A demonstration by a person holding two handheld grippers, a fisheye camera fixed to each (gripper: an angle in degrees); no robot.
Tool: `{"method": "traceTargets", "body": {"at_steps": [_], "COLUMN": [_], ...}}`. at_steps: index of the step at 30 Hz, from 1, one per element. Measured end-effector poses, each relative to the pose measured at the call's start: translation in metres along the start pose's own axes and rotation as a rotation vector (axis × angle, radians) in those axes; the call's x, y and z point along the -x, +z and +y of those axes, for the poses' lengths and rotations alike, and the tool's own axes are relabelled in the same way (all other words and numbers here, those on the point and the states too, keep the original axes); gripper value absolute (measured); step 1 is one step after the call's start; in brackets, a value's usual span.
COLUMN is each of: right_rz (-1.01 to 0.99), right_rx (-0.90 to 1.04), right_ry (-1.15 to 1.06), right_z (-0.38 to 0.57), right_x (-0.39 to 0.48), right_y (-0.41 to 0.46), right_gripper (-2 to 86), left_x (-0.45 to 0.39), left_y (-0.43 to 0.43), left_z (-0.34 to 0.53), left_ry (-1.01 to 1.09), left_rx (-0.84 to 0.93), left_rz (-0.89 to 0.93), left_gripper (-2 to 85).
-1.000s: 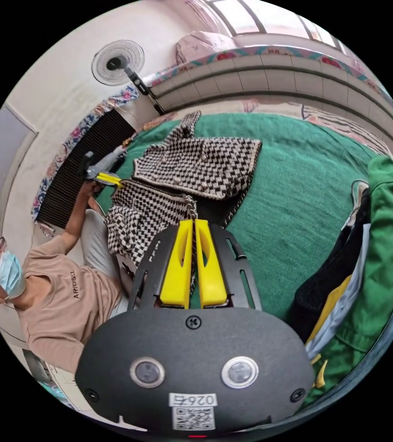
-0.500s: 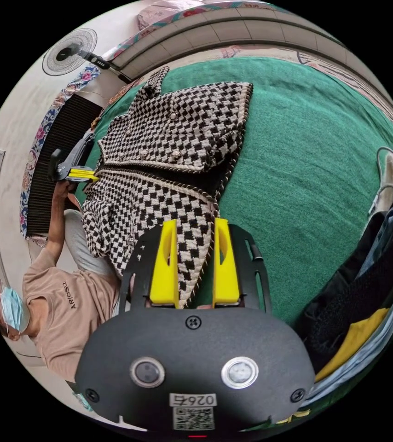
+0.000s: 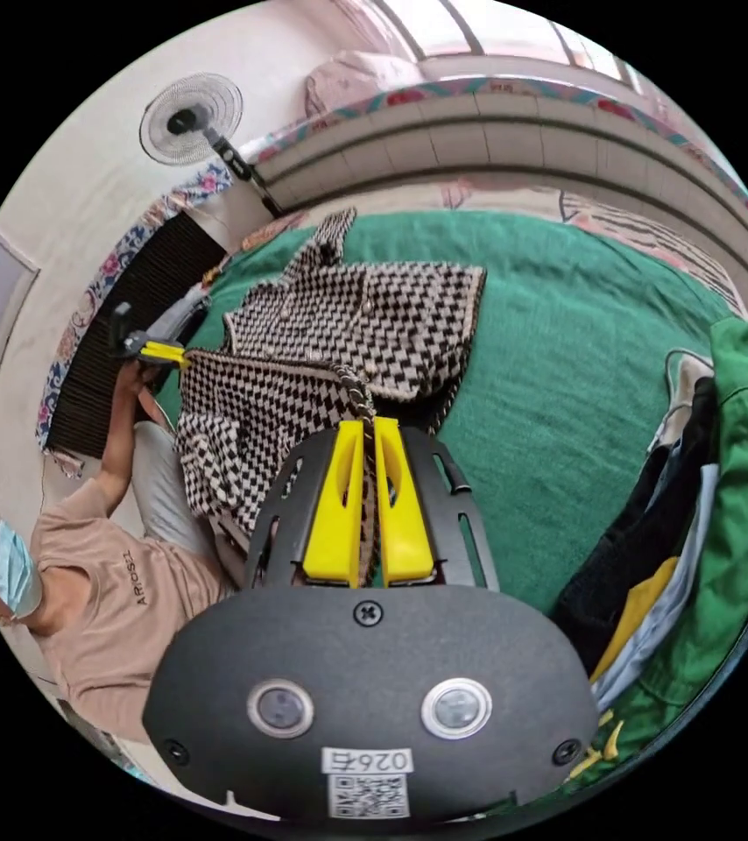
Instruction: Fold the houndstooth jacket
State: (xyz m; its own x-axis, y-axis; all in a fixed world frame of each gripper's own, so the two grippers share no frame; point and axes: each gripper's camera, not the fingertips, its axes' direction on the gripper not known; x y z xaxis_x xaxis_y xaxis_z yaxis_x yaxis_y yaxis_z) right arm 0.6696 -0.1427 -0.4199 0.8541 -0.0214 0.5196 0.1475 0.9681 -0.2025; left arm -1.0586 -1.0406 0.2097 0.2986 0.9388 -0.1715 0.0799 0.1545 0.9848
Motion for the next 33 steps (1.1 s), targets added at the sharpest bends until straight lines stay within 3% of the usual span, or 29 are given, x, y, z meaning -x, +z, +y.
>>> {"method": "traceTargets", "body": {"at_steps": [2, 7, 11, 13, 18, 21, 24, 29, 33], "right_rz": [0.012, 0.112, 0.172, 0.149, 0.142, 0.161, 0.183, 0.317, 0.385], "right_rx": [-0.05, 0.033, 0.131, 0.16, 0.101, -0.007, -0.057, 0.119, 0.233], "right_ry": [0.027, 0.106, 0.125, 0.131, 0.162, 0.134, 0.073, -0.035, -0.086], "right_z": [-0.007, -0.042, -0.067, -0.07, -0.06, -0.059, -0.069, -0.097, -0.108], "right_x": [0.001, -0.004, -0.003, -0.004, 0.008, 0.036, 0.072, 0.116, 0.132], "right_y": [-0.001, 0.035, 0.057, 0.06, 0.011, -0.026, -0.04, 0.001, 0.027], "right_gripper": [-1.3, -1.3, -1.1, -0.8, 1.3, -0.3, -0.8, -0.9, -0.9], "left_x": [0.018, 0.046, 0.068, 0.084, 0.122, 0.108, 0.087, 0.093, 0.114], "left_y": [0.002, 0.019, 0.047, 0.063, 0.023, -0.007, -0.018, 0.004, 0.025], "left_z": [0.004, 0.001, -0.004, 0.0, 0.035, 0.055, 0.065, 0.067, 0.074], "left_ry": [-0.061, -0.131, -0.166, -0.195, -0.332, -0.316, -0.288, -0.315, -0.346], "left_rx": [-0.002, 0.038, 0.158, 0.23, 0.084, -0.017, 0.003, 0.107, 0.221], "left_rz": [-0.01, -0.067, -0.14, -0.089, 0.128, 0.119, 0.026, -0.09, -0.026], "left_gripper": [0.3, 0.3, 0.3, 0.4, 0.7, 0.8, 1.0, 1.6, 2.2]}}
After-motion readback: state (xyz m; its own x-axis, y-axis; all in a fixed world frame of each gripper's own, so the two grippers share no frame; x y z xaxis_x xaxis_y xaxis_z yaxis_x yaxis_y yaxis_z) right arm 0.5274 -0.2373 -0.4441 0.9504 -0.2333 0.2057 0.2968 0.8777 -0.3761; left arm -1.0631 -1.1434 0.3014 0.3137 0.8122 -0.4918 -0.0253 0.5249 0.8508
